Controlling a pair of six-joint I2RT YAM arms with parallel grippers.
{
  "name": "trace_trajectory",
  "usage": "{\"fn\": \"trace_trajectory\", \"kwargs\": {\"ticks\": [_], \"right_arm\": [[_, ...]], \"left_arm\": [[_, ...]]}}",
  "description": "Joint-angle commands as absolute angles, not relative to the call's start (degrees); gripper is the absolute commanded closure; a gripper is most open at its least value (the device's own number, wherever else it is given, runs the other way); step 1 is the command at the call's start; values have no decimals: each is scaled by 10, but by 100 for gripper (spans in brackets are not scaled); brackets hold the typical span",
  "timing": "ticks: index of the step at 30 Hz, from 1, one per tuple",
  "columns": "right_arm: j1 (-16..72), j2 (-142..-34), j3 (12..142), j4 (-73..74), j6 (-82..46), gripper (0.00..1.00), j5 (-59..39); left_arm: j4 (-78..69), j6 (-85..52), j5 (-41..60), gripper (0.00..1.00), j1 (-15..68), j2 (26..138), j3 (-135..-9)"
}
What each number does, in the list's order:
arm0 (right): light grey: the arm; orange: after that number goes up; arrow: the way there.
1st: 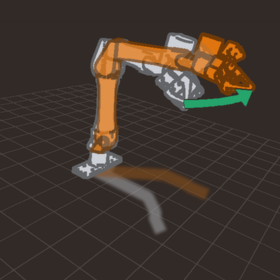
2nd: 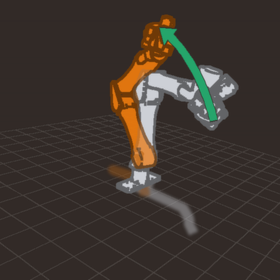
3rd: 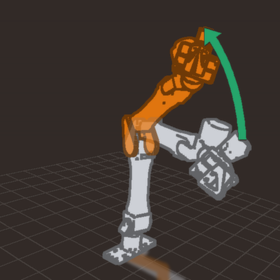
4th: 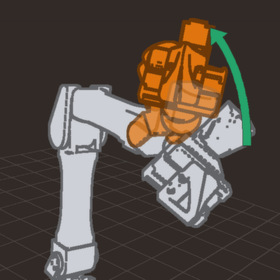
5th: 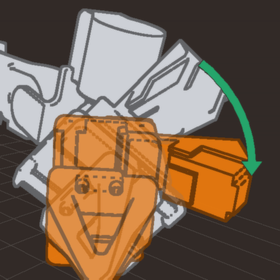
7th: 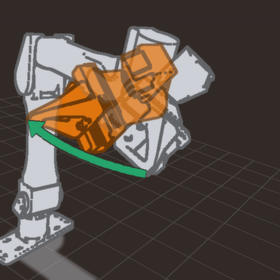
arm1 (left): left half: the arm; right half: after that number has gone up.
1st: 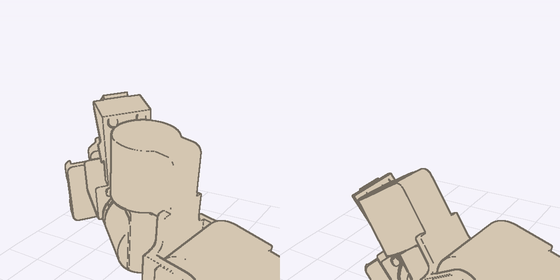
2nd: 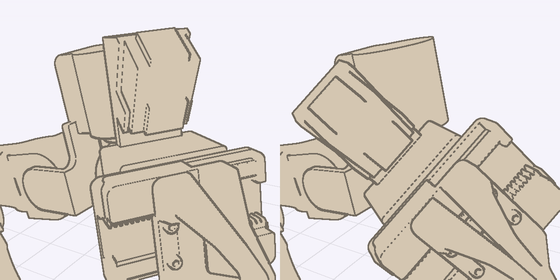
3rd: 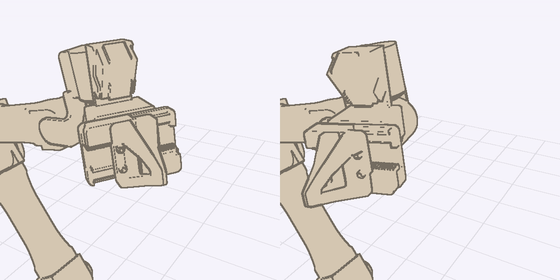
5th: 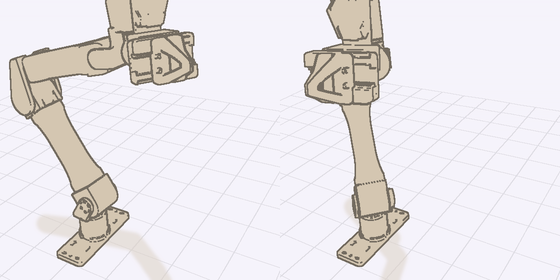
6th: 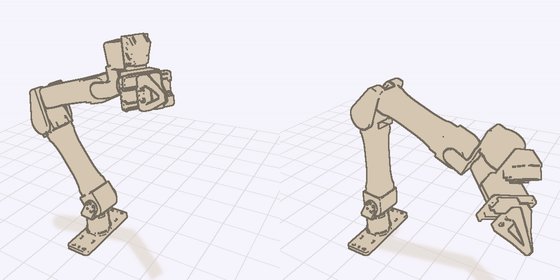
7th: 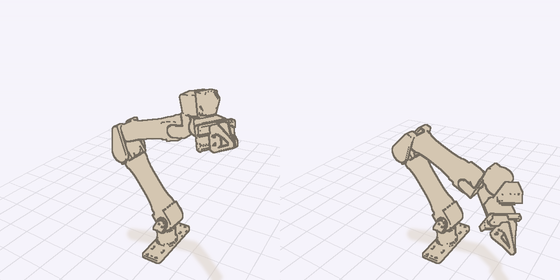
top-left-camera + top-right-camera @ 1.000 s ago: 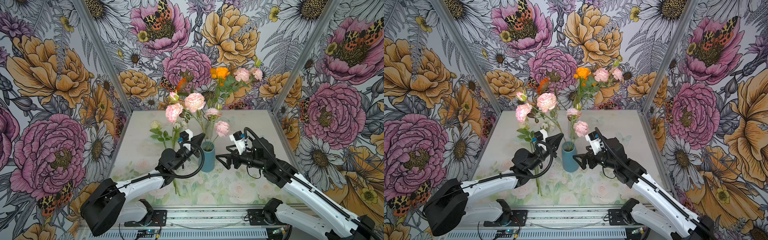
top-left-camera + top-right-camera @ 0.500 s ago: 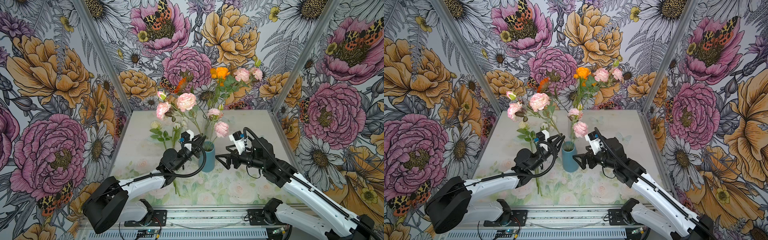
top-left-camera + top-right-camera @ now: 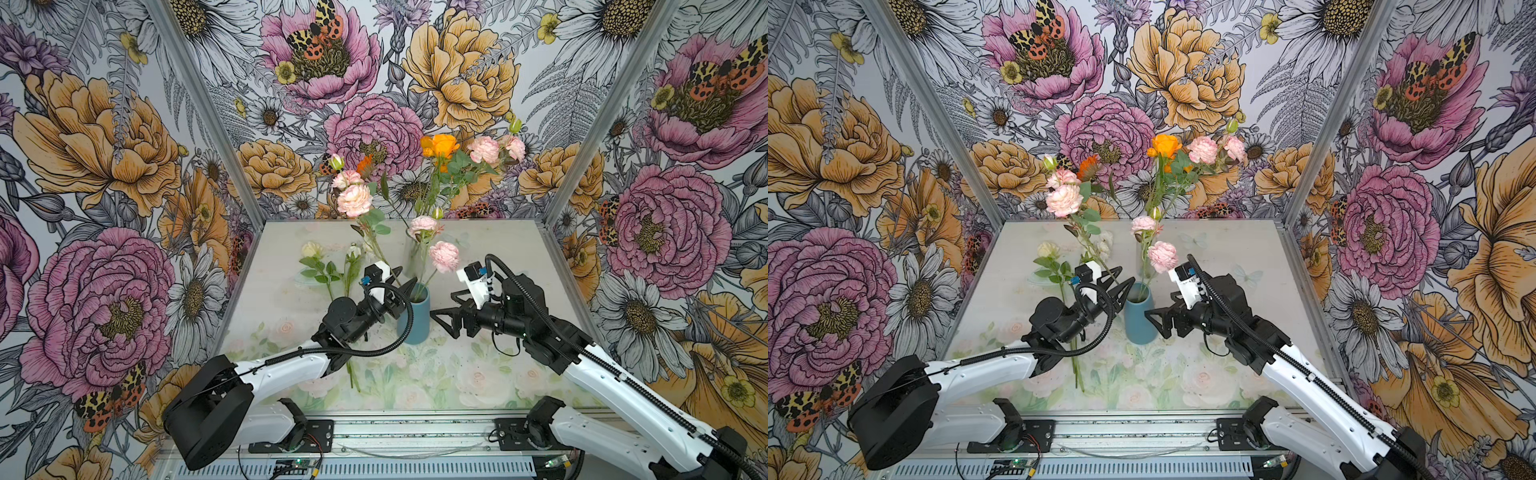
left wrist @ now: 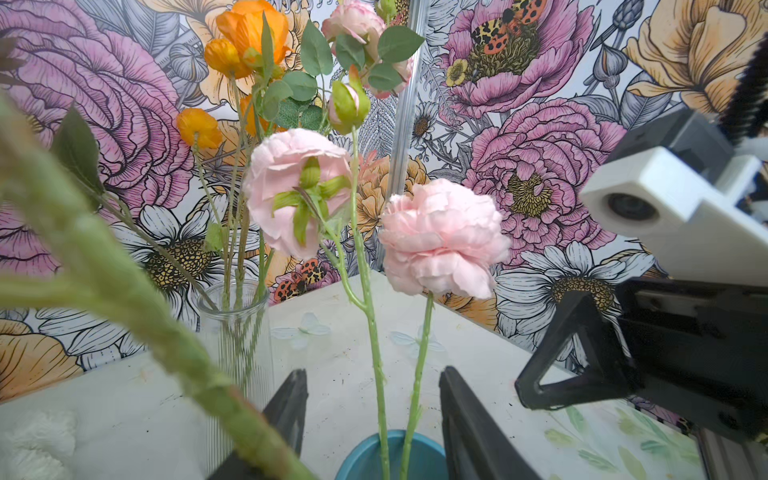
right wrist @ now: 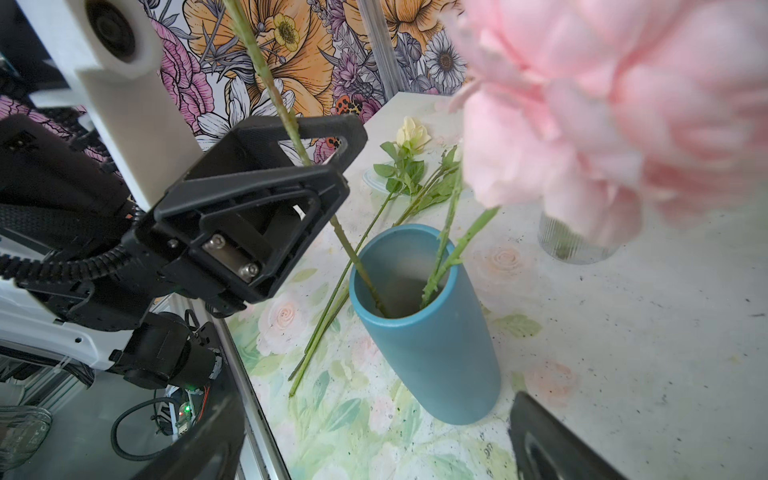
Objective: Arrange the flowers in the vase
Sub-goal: 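Lower the carnation stem into the teal vase with the left gripper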
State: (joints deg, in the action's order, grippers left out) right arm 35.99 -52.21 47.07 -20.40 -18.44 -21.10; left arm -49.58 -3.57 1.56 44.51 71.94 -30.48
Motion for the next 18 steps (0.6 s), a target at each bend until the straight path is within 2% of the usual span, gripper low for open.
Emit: {"fn": "trace_trajectory", "kwargs": {"ticks": [1,3,4,6,7,18], "right_arm": [[364,-518,474,-188,-178,0,-219],[364,-519,475,-188,-178,0,-219],[365,-519,476,-187,-178,1,-219],[365,-520,477,-187,-177,0,-220],[365,-520,478,-187,-176,0,-219],[366,-530,487,-186,-170,1,-219]], "left_arm": [[-484,-25,5,38,453,707,-305],[-476,-21,-2,28,454,704,-306],[-470,-19,-8,18,457,702,-307],[-457,-14,-21,4,460,698,-308],[-449,-12,-29,1,462,695,-309],[-345,-7,-95,1,469,663,-323]]}}
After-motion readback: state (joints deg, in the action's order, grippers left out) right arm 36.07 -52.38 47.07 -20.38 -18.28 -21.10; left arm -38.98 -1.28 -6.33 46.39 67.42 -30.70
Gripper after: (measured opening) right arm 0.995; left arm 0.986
